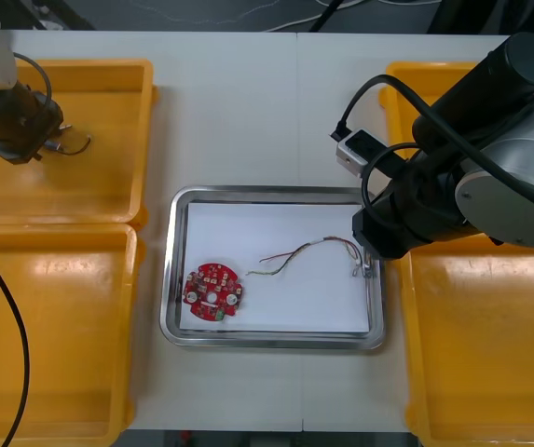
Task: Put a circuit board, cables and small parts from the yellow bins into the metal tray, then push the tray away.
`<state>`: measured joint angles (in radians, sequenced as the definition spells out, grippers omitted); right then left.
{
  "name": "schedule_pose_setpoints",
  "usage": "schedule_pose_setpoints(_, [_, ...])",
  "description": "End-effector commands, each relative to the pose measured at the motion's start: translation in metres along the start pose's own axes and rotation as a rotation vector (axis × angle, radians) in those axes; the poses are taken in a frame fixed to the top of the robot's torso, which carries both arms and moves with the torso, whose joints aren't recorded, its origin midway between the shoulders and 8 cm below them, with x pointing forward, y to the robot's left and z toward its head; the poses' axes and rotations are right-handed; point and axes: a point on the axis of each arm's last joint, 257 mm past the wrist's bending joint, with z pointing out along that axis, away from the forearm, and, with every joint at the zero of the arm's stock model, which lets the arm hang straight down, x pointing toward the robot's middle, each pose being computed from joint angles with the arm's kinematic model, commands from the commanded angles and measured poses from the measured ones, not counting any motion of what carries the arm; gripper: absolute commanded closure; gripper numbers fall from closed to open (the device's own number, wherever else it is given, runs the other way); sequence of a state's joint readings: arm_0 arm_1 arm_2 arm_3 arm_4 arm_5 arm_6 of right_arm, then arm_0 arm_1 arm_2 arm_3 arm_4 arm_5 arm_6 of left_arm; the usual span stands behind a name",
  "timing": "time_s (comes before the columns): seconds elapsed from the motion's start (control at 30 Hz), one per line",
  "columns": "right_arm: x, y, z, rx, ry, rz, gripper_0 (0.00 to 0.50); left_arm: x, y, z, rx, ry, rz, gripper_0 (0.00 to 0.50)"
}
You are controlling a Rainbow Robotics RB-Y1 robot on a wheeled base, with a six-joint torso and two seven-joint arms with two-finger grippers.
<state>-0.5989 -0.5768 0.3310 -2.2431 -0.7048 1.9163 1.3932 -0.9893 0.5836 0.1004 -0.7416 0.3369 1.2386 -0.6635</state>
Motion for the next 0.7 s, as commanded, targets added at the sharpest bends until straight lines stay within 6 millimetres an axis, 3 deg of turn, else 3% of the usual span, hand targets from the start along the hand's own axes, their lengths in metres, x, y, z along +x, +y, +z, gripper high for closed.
schedule_pose_setpoints(0.03, [-0.003, -0.015, -0.015, 0.035, -0.030, 0.040, 0.000, 0.000, -0.035, -0.021, 0.050, 0.003, -0.050, 0.000])
schedule_pose_setpoints(0.37, [-0.009, -0.018, -0.021, 0.030, -0.049, 0.052, 0.000, 0.012, -0.026, -0.017, 0.015, 0.031, -0.038, 0.000])
schedule_pose_setpoints(0.6, [-0.009, -0.037, -0.030, 0.044, -0.064, 0.103, 0.000, 0.014, -0.020, -0.013, 0.004, 0.034, -0.036, 0.000])
schedule_pose_setpoints(0.7, [-0.007, -0.047, -0.032, 0.050, -0.062, 0.130, 0.000, 0.014, -0.016, -0.011, -0.003, 0.032, -0.030, 0.048])
